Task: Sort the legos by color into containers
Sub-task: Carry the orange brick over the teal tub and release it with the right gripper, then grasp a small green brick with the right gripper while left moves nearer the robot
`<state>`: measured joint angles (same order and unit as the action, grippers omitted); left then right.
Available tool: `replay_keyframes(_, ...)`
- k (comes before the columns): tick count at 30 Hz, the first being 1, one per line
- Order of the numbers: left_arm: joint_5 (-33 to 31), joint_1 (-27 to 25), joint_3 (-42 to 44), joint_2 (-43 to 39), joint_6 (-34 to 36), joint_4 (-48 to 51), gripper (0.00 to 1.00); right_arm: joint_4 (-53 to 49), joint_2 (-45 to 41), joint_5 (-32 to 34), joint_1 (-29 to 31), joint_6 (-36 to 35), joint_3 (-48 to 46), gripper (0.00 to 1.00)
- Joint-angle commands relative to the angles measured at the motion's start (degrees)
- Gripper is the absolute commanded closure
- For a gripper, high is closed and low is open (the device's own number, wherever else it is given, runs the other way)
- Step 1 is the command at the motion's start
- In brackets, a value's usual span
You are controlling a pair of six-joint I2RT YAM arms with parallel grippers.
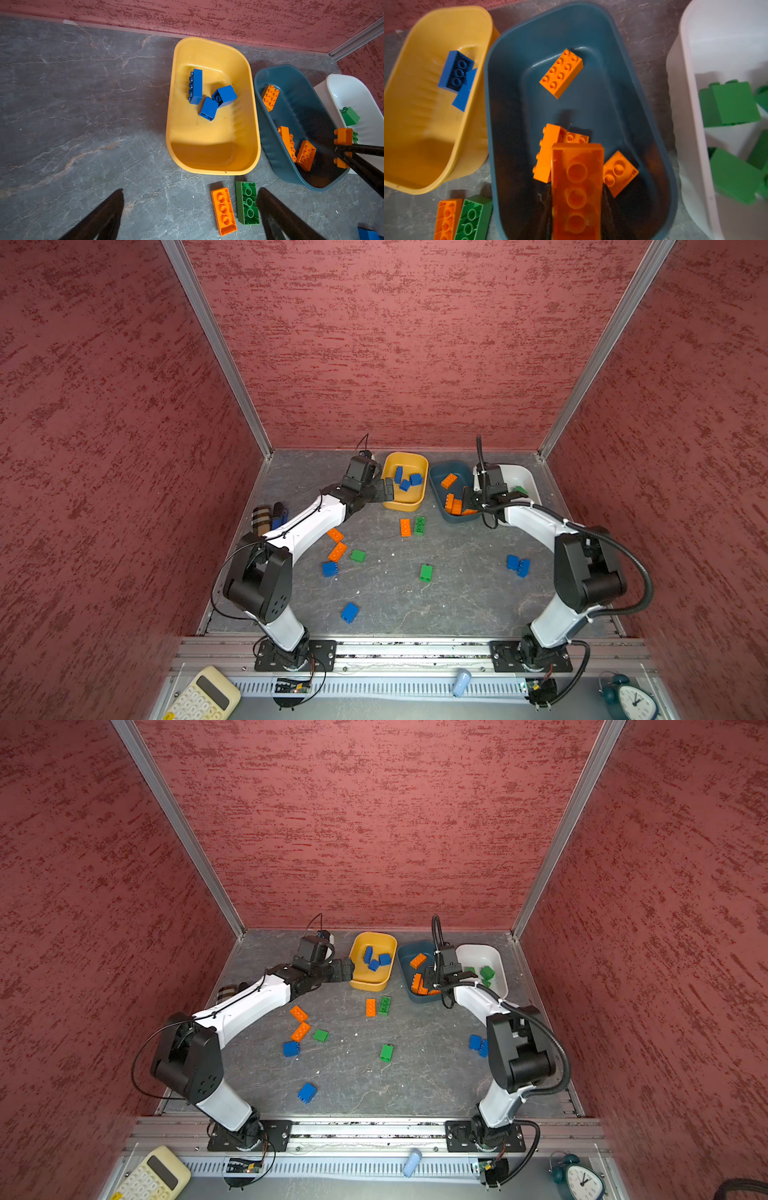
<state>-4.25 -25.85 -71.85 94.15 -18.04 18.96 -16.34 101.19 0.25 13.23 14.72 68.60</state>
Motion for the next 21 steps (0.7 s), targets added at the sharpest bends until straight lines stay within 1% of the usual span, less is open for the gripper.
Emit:
replay_keyframes(1,-1.8,0.5,1.0,-1.9,-1.1,0.9,0.01,-5.5,4.1,1.5,-0.2,-5.2,6.1,0.73)
replay_keyframes(3,-2.0,0.4,1.8,-2.6,-1.6,0.7,0.01,-7.3,7.7,3.5,-0.2,-6.1,9.9,0.71)
replay_keyframes(5,-2.1,0.4,2.5,-3.2,-1.9,0.5,0.01,-8.4,10.2,6.0,-0.1,-6.4,13.1,0.66)
replay_keyframes(8,-2.6,0.4,3.5,-3.9,-1.9,0.4,0.01,-10.5,12.7,10.0,-0.1,-5.7,17.2,0.52)
replay_keyframes(10,-3.1,0.5,3.9,-4.3,-1.7,0.8,0.01,-11.7,12.7,10.0,0.0,-5.6,18.4,0.42)
replay_keyframes(11,-3.5,0.5,4.1,-4.4,-1.8,1.0,0.01,-11.4,12.0,8.9,0.2,-6.1,18.2,0.39)
replay_keyframes(14,-3.2,0.9,4.7,-4.9,-3.1,1.2,0.01,-8.0,7.9,4.1,0.8,-7.5,14.2,0.37)
replay_keyframes(19,-2.5,1.0,6.2,-5.5,-5.4,0.7,0.01,-6.6,0.5,-0.9,1.7,-3.7,7.3,0.33)
replay_keyframes(21,-2.4,1.0,6.7,-5.7,-6.1,0.5,0.01,-4.6,-3.4,-5.8,2.4,-2.2,3.2,0.33)
